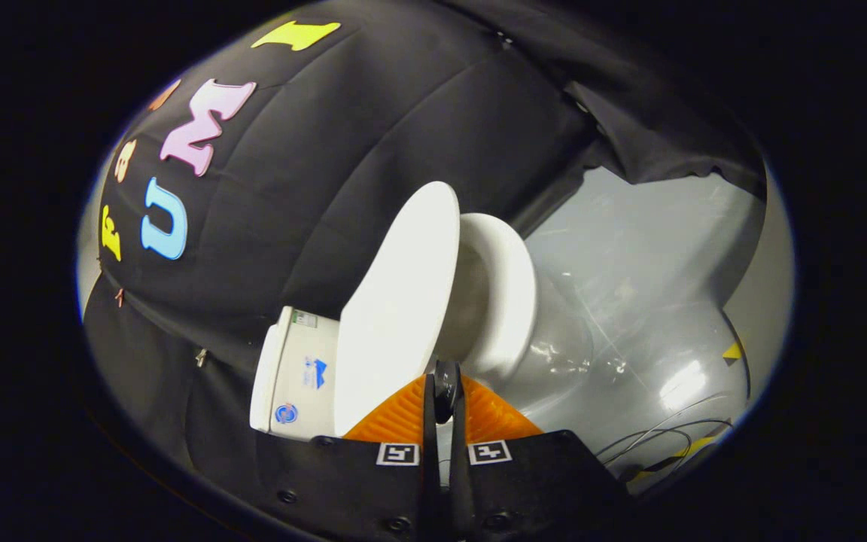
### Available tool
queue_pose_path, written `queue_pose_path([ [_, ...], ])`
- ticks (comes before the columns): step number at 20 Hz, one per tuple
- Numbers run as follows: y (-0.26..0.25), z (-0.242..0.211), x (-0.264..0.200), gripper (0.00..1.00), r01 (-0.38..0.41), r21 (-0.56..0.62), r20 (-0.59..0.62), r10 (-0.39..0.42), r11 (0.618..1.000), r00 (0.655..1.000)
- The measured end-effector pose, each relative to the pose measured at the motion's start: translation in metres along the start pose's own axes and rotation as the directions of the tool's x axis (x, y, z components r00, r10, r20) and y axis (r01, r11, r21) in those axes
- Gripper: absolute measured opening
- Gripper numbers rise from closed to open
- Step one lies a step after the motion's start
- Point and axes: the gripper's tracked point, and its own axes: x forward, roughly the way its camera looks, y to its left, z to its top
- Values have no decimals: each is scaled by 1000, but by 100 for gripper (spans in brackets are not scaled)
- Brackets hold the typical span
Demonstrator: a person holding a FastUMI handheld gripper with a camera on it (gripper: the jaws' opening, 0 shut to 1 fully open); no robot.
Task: Open the toilet lid.
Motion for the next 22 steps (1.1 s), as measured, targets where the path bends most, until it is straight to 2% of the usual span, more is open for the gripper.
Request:
queue_pose_path([
  [4, 75, 13, -18, 9, -100, -97, 19, 102, 990, 995],
  [9, 155, 11, -32, 14, -145, -258, 13, 153, 955, 988],
  [11, 179, 6, -36, 14, -151, -341, 1, 161, 928, 987],
  [14, 203, 4, -41, 14, -163, -477, -11, 180, 863, 984],
  [20, 247, -5, -44, 14, -224, -564, -64, 228, 795, 972],
  [22, 267, -13, -45, 14, -240, -608, -86, 238, 757, 968],
])
